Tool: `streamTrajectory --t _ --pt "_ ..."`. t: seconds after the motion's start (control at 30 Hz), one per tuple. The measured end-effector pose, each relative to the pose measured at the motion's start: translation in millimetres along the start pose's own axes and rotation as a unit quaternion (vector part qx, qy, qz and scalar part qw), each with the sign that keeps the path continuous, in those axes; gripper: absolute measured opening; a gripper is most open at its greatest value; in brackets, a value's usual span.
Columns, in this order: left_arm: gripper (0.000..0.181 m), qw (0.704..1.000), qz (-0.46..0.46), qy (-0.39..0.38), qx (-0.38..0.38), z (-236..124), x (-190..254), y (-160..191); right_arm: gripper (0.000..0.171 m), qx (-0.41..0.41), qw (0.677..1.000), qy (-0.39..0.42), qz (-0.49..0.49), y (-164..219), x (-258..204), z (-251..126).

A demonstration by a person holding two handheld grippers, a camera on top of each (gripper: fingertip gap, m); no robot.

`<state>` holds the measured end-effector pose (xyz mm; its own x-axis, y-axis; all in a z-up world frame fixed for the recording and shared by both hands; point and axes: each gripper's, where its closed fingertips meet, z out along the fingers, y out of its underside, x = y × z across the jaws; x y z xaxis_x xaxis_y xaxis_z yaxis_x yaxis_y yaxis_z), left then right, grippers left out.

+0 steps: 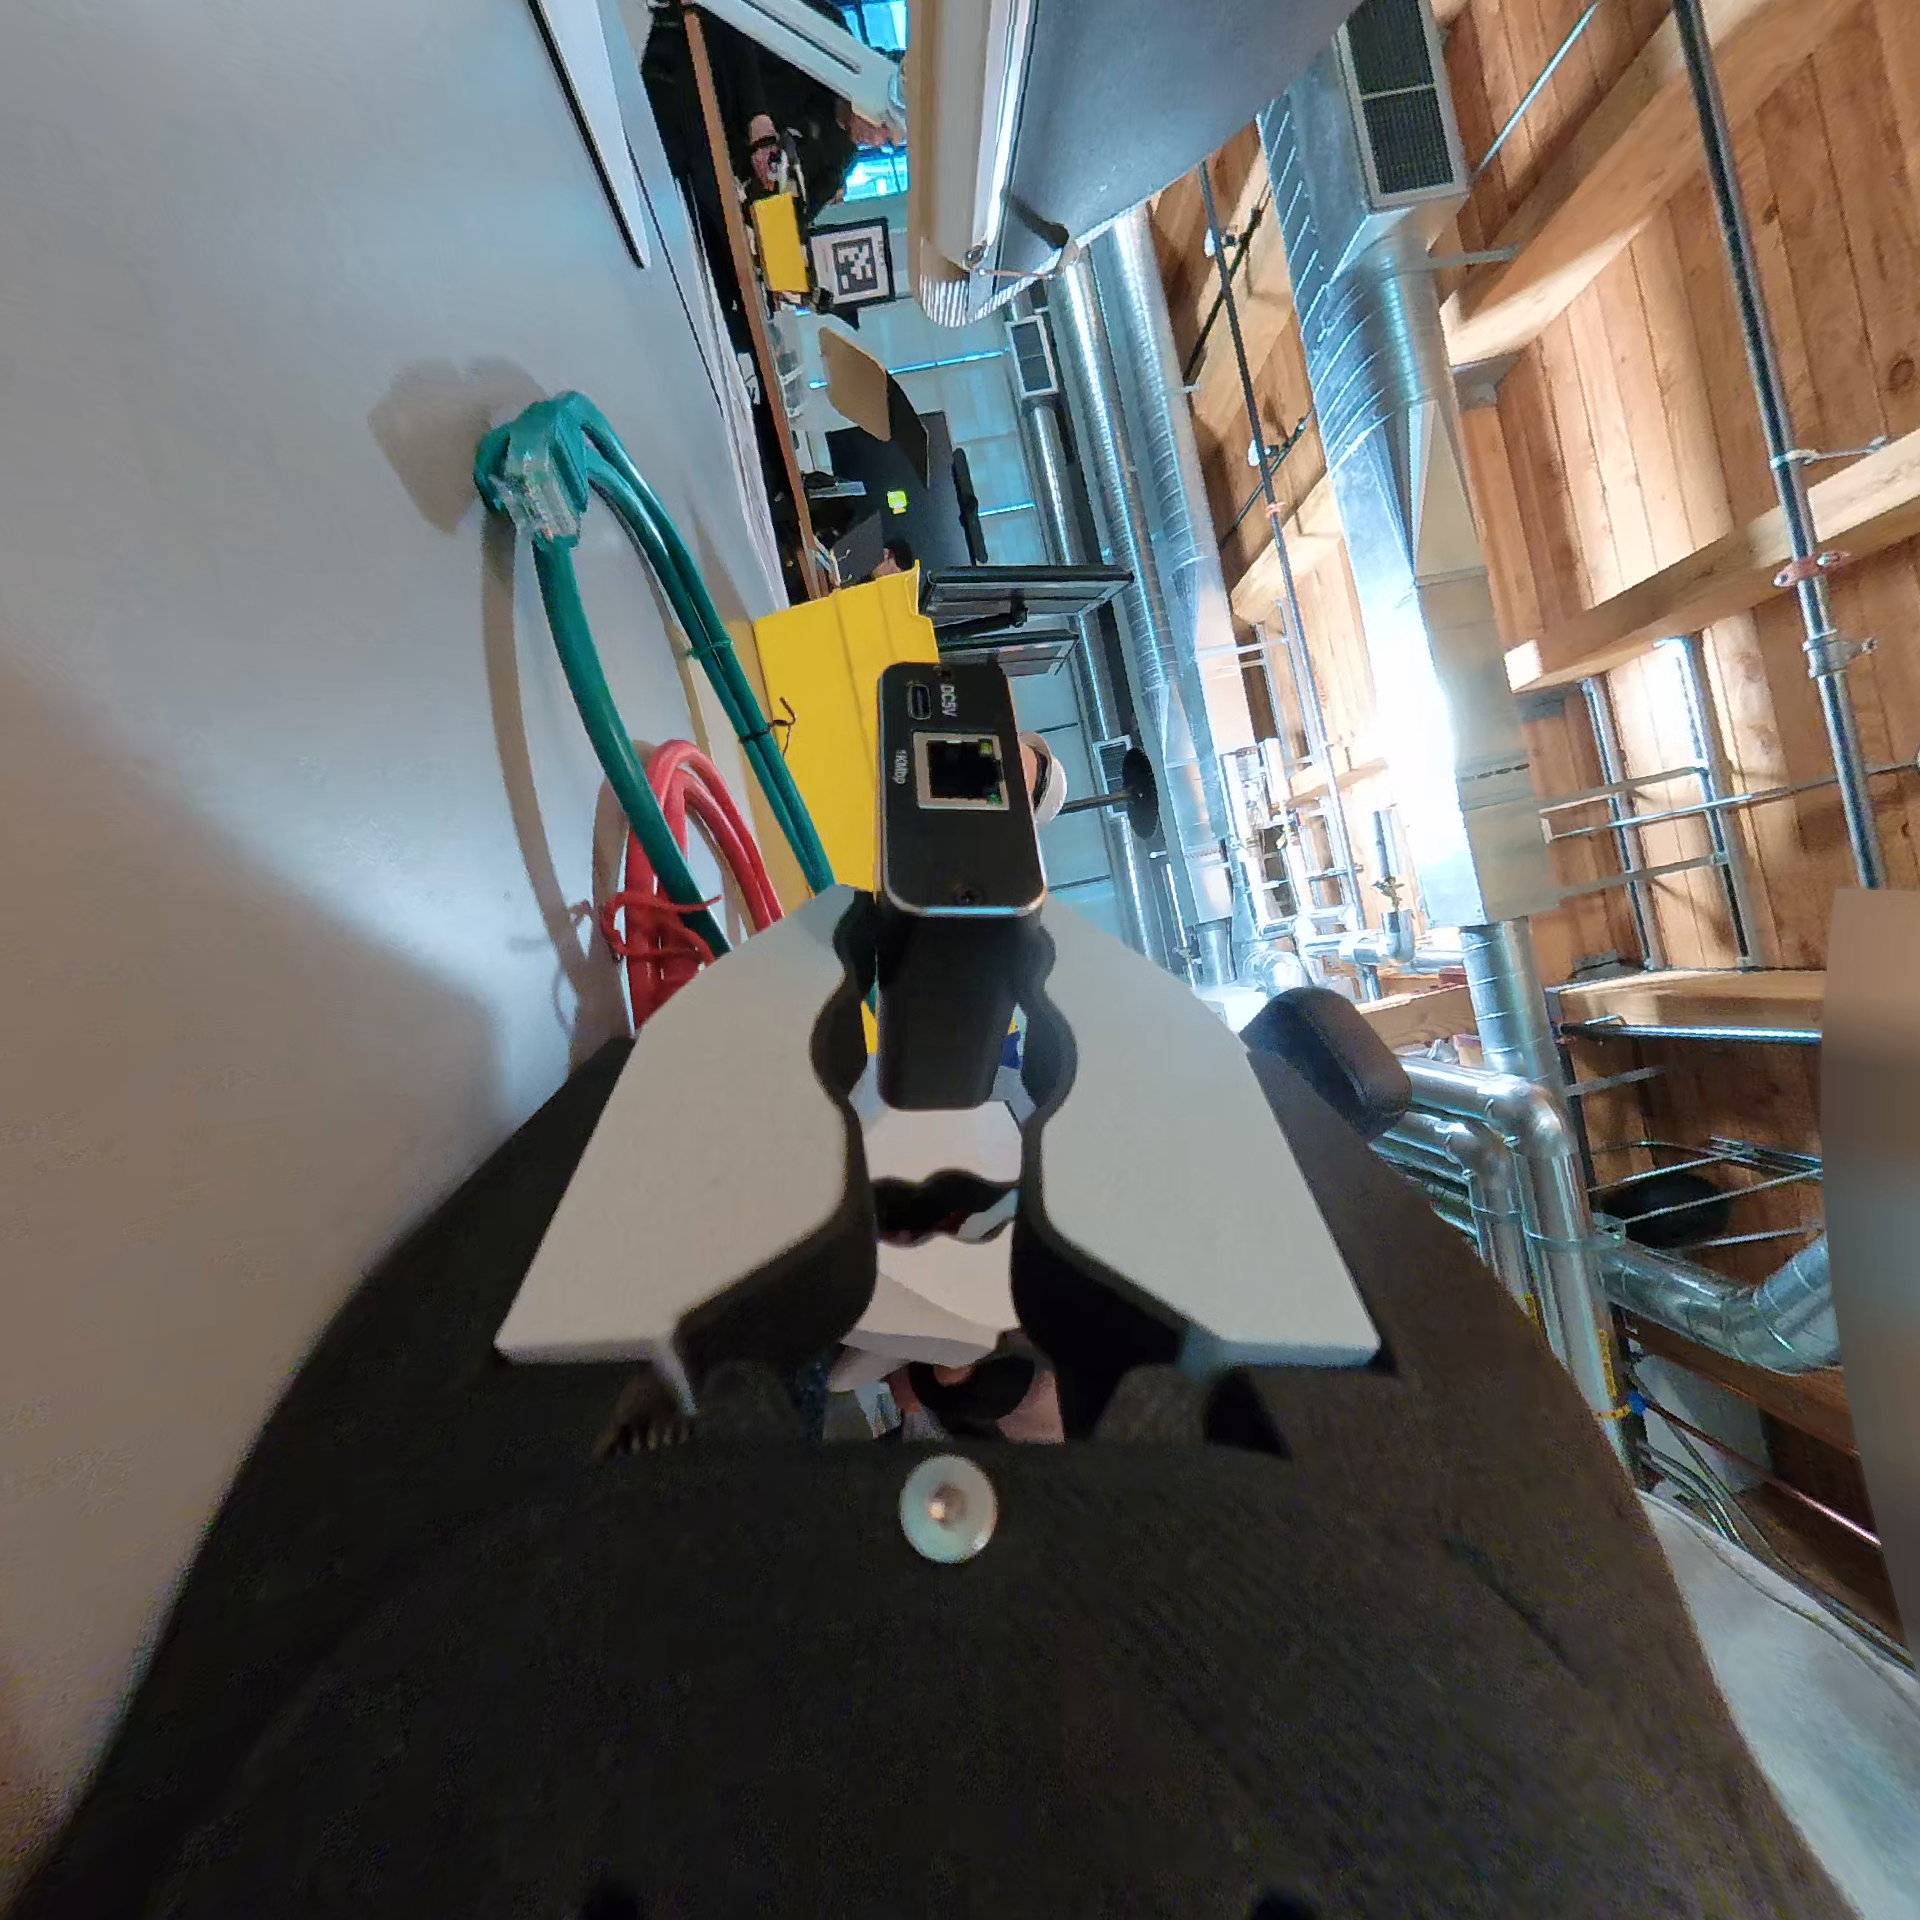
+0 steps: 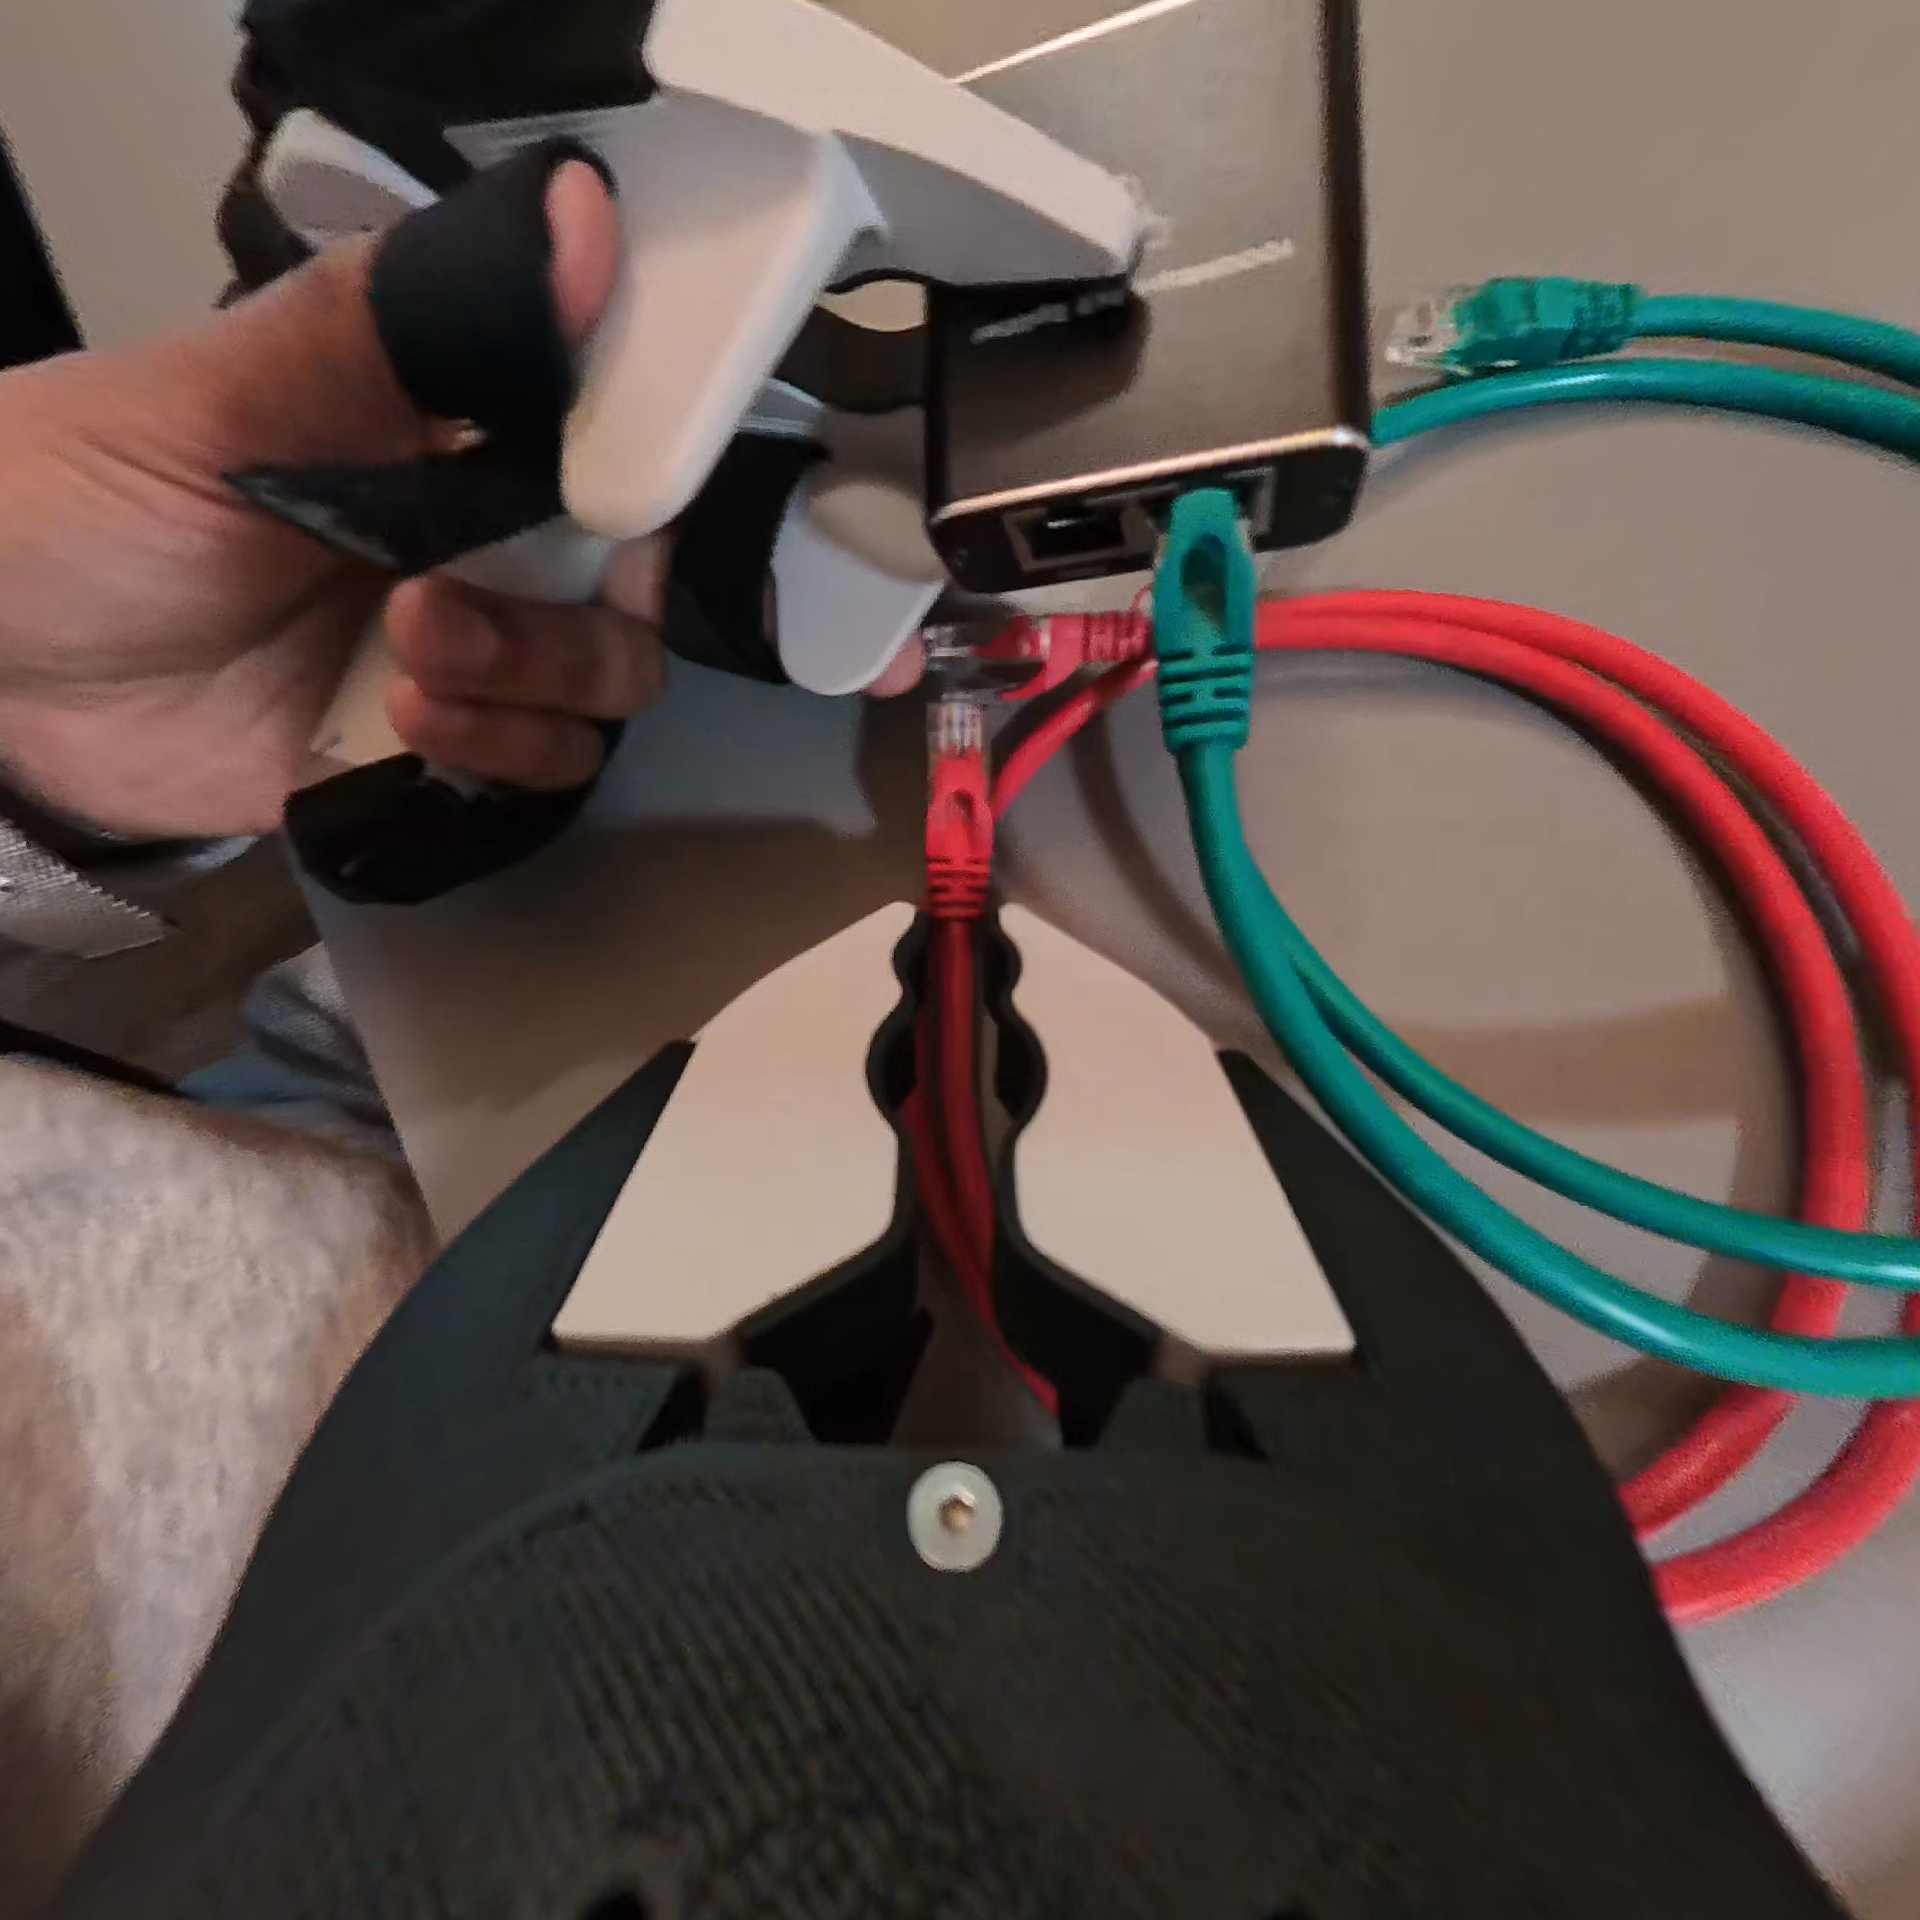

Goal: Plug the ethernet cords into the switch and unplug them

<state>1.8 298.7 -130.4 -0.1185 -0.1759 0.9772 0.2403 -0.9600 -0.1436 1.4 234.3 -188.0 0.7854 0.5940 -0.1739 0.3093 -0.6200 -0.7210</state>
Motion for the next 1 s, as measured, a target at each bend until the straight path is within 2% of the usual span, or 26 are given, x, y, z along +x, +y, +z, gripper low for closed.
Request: streamTrajectory --t 0.03,0.23,0.37,0.57,0.73,0.9,1.0 --pt "0.026 1.000 0.001 0.000 0.000 0 0 0 0.010 0.007 1.000 0.005 -0.005 -1 0 -2" --pt "0.026 1.000 -0.004 0.010 0.005 0 2 0 0.009 0.085 0.993 0.059 -0.052 -23 10 -32" --pt "0.026 1.000 -0.005 0.011 -0.006 4 3 9 0.009 0.080 0.987 0.111 -0.087 -20 16 -36" --pt "0.026 1.000 -0.003 0.009 -0.010 10 3 19 0.009 0.034 0.955 0.218 -0.197 -14 22 -38" --pt "0.025 1.000 0.011 -0.003 -0.014 10 1 21 0.009 0.020 0.944 0.245 -0.218 -13 24 -40" --pt "0.025 0.997 0.068 -0.028 -0.027 12 1 25 0.009 0.003 0.931 0.269 -0.249 -12 27 -41" --pt "0.024 0.995 0.091 -0.038 -0.032 12 1 25 0.009 0.002 0.936 0.256 -0.241 -10 24 -39"
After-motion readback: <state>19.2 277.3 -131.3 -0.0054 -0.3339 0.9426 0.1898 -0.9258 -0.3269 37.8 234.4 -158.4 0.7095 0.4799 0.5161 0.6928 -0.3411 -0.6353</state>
